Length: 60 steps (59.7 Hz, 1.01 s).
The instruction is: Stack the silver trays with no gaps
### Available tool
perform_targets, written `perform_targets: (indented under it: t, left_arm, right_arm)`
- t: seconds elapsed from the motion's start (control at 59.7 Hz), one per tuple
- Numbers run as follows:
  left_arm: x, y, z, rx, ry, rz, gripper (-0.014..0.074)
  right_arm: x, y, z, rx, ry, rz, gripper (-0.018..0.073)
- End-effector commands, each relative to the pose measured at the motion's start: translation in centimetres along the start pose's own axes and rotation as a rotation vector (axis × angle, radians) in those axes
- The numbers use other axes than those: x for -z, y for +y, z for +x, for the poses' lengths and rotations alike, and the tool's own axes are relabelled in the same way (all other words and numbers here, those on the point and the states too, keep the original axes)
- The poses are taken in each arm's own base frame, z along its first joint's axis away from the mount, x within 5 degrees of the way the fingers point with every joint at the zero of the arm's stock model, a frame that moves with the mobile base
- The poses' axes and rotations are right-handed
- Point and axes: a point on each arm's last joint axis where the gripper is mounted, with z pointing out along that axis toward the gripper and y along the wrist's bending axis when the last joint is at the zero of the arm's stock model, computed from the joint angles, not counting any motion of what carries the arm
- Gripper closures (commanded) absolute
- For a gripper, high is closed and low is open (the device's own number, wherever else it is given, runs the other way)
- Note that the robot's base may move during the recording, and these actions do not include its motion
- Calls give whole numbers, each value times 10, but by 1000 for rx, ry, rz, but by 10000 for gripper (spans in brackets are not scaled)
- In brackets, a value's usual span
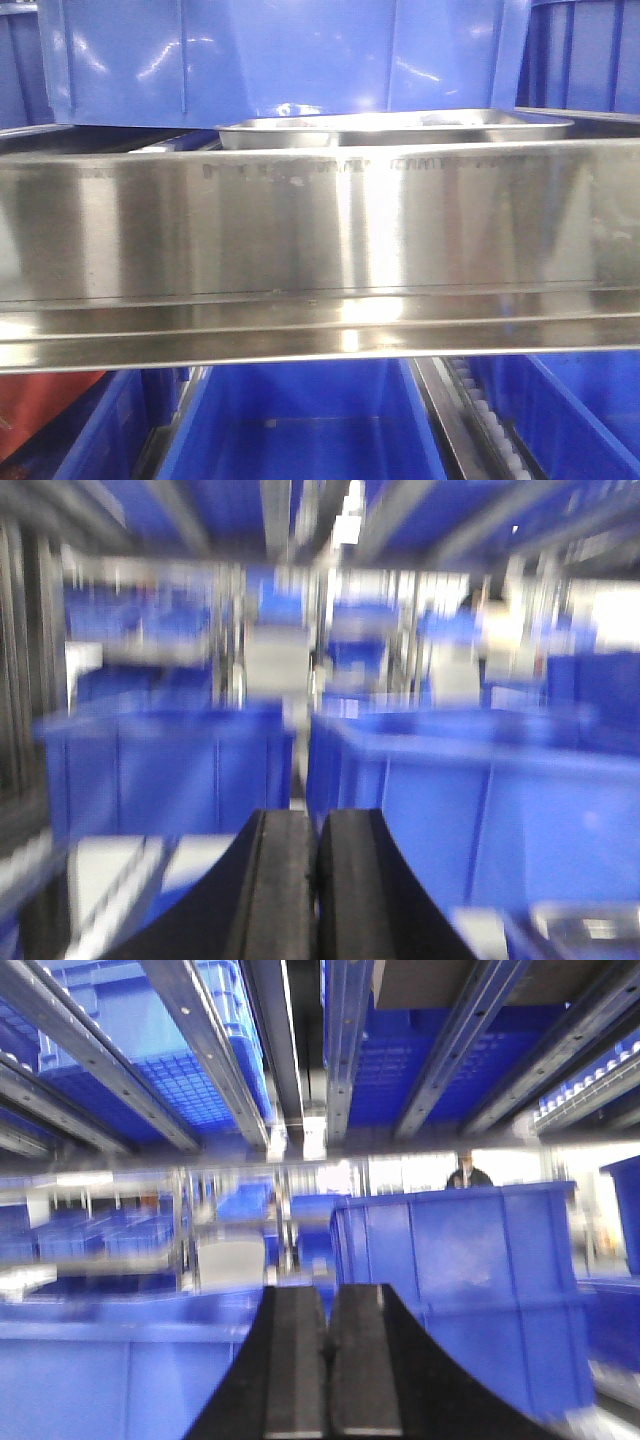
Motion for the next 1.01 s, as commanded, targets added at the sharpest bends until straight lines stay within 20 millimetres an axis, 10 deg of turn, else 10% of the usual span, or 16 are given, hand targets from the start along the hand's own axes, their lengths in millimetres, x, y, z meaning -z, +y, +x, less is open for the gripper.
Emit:
perform_targets:
  t: [0.0,0.419,0.654,0.989]
  left_arm:
    - [-10,-1,-19,11,108,0,602]
    - [-102,-20,-69,130,471,120,615]
    - [-154,-44,-75,159,568,258,615]
    - [-243,-156,-5,-8,816,359,615]
  right_arm:
    - [2,2,-17,2,207,9,639]
    - [-100,17,-77,-23,839,-80,639]
    - [-172,30,-49,-79,1024,-222,639]
    - [-244,57,24,3,1162,-298,639]
